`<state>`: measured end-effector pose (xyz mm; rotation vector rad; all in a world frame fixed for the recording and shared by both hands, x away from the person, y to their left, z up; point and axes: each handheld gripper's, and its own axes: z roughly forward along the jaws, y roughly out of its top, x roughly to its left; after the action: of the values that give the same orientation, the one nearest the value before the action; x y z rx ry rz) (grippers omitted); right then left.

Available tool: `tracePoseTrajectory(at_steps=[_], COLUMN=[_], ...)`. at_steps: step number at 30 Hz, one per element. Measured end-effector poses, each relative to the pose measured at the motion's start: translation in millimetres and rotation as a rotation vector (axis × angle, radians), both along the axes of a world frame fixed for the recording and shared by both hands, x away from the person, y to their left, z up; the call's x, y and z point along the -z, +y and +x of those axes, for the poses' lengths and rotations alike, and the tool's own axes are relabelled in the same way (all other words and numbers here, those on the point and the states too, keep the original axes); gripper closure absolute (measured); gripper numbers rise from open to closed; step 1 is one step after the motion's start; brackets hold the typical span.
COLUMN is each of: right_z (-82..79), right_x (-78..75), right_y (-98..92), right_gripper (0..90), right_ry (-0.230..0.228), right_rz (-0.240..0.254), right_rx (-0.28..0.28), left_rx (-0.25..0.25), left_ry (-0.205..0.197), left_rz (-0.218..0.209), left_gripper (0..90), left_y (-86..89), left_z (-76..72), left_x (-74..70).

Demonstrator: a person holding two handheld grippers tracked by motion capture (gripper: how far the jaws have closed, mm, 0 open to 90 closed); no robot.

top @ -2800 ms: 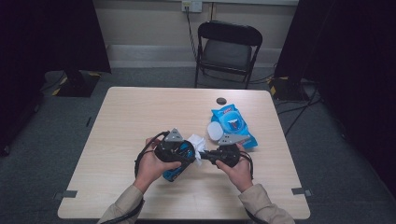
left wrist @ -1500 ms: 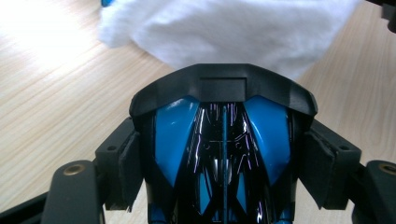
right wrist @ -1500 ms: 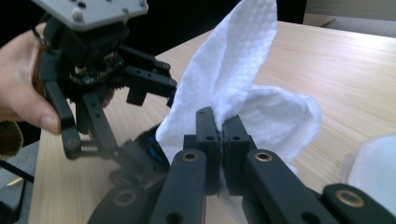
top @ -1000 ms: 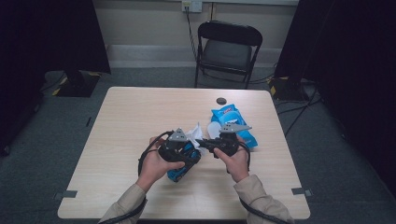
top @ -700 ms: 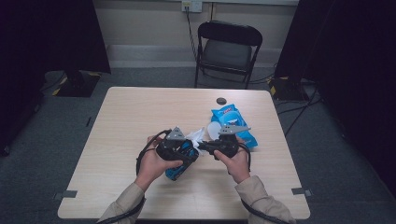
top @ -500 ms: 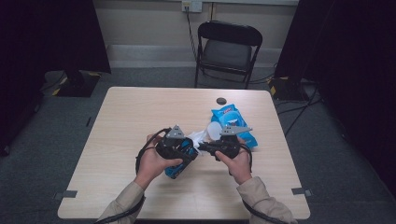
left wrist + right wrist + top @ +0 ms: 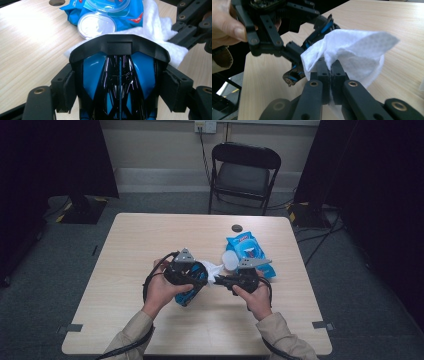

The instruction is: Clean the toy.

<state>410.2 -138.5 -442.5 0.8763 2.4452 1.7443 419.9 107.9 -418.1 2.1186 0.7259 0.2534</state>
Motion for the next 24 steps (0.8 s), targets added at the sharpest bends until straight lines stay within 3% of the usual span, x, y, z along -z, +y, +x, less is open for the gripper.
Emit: tracePoseTrajectory(at_steps=[16, 24], right_z=[-3.9, -1.5], right_x=[14.5, 14.4], right_y=[5.1, -3.4], right_gripper=[89.0, 89.1], right_ry=[0.020, 0.020], right_rz=[-0.039, -0.030], right_rx=[-0.027, 0.004], left_rx=[-0.001, -0.006], left_ry=[-0.010, -0.010], left_rz=[-0.016, -0.019], left_gripper=[25.3, 25.4], left_y=[-0.4, 3.0], left_z=[0.1, 0.0], left_x=[-2.5, -3.6])
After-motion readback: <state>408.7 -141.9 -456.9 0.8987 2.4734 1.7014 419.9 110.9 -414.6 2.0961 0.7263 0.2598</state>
